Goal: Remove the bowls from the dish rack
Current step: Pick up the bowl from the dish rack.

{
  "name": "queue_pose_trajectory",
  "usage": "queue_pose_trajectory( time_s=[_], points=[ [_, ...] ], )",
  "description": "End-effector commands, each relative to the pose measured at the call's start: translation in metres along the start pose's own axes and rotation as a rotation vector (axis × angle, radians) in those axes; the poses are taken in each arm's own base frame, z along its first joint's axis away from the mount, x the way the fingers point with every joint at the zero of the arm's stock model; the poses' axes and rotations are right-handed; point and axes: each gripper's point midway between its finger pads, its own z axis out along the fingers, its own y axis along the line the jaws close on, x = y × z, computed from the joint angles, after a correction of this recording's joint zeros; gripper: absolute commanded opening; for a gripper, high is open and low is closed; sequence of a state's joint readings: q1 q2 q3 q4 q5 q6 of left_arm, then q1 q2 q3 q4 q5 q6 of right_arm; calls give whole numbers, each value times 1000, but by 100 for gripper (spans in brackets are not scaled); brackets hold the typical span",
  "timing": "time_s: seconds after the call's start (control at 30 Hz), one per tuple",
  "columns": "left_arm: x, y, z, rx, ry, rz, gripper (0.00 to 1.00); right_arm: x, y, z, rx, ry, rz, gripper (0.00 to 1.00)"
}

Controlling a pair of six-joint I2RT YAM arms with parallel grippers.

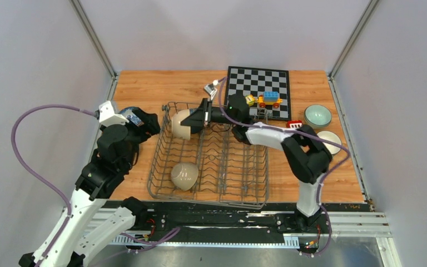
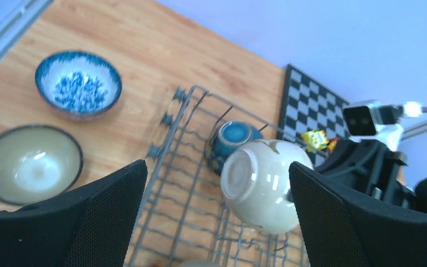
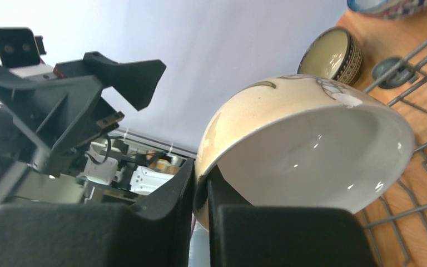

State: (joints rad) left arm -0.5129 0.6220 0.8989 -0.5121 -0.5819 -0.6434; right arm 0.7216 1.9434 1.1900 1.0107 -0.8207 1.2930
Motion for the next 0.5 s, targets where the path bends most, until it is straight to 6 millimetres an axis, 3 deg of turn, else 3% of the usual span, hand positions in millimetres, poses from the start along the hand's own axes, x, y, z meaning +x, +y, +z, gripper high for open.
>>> queue_pose_trajectory(
  time_s=[0.0, 0.07, 0.27, 0.47],
  points=[
    [-37, -32, -2, 80, -32, 67, 100, -21, 97, -34, -34, 16, -367, 0],
    [-45, -59, 0, 167, -1, 97, 100, -14, 111, -49, 51, 42, -482, 0],
    [-42, -155, -2, 545, 153, 194, 100, 15, 140, -103, 352, 130, -876, 0],
    [-39, -217, -38, 919, 271, 277, 100, 49, 164, -167, 536, 263, -1256, 0]
  ],
)
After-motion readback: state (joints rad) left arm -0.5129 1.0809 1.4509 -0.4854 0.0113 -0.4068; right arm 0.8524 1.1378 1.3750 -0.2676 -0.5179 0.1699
